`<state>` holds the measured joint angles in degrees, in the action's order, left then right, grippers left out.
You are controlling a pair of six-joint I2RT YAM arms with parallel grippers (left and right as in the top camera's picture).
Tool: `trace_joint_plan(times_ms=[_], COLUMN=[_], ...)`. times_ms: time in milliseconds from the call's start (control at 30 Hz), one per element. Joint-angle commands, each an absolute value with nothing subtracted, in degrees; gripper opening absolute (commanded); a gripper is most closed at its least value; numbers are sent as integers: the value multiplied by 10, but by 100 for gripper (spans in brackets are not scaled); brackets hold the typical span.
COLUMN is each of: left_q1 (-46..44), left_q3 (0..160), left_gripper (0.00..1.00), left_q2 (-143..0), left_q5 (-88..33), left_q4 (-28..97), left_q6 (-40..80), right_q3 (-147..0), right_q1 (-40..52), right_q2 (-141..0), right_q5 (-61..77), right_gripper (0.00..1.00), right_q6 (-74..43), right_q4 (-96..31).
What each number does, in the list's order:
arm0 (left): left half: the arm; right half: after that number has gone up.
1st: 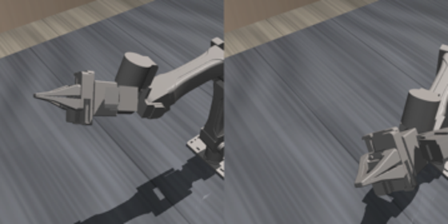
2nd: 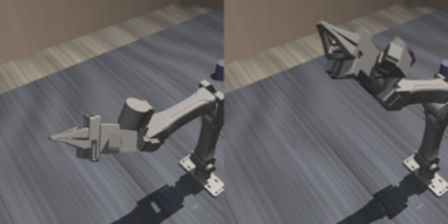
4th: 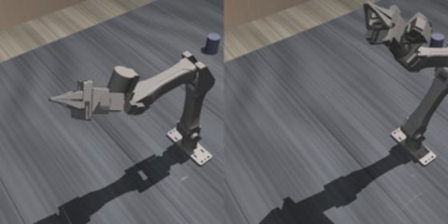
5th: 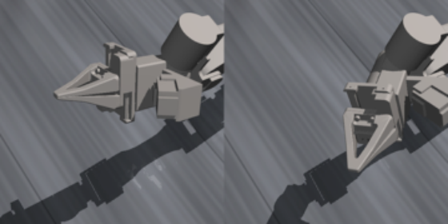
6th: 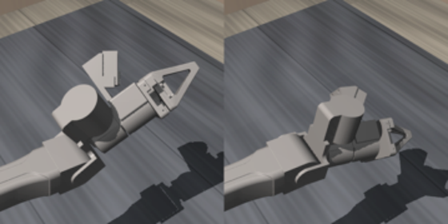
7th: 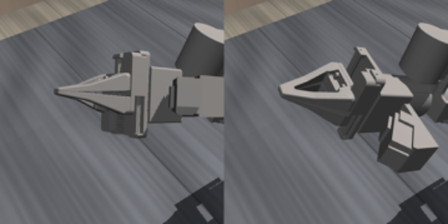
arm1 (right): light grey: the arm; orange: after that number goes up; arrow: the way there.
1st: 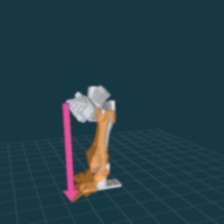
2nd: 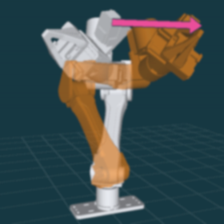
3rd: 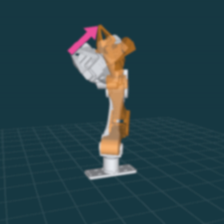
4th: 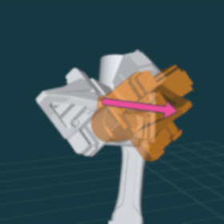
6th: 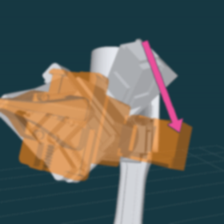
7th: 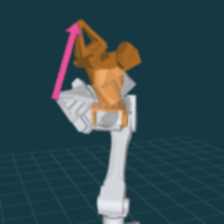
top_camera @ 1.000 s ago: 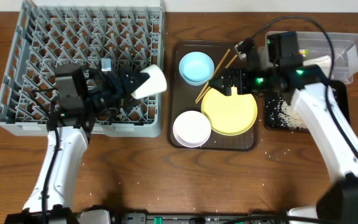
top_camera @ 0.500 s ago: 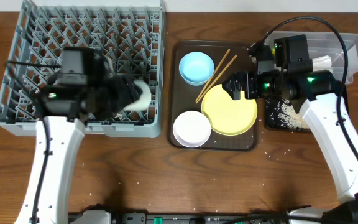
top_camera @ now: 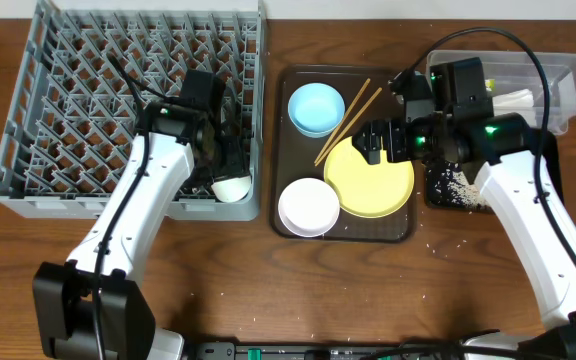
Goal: Sort waste into correct bins and load items into the dishwasher
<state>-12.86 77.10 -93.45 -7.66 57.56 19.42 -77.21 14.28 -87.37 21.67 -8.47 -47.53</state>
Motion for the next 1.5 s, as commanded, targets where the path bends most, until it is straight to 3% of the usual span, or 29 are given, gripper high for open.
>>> trace_joint_plan(times_ms=[0,367,767,1067,1100,1367,1467], left_q1=[-131,-131,-164,-171,-171,-171,-171], left_q3=[778,818,773,770,769,768,767], left_gripper=[34,34,34,35,39,40,52], left_q2=[-940,-940,-944,-944,-944,-944,-944], left_q5=[-37,25,-11,32,53,58,55], left_q4=[577,578,576,573,568,566,564], left_q6=[185,179,188,191,191,191,192], right_q3=[-776,-776,-776,-776,-776,-776,-776], right_q1=[152,154,154,154,154,154,154], right_q2=[-870,-870,-870,-870,-870,-870,-870], right_q5=[211,208,208,208,208,208,208], right_gripper=[99,99,99,99,99,99,99], right_q6=[-78,-78,-78,-78,-77,-76,-76], right_q4=[-475,-467,-463,-470,-472,-472,-472])
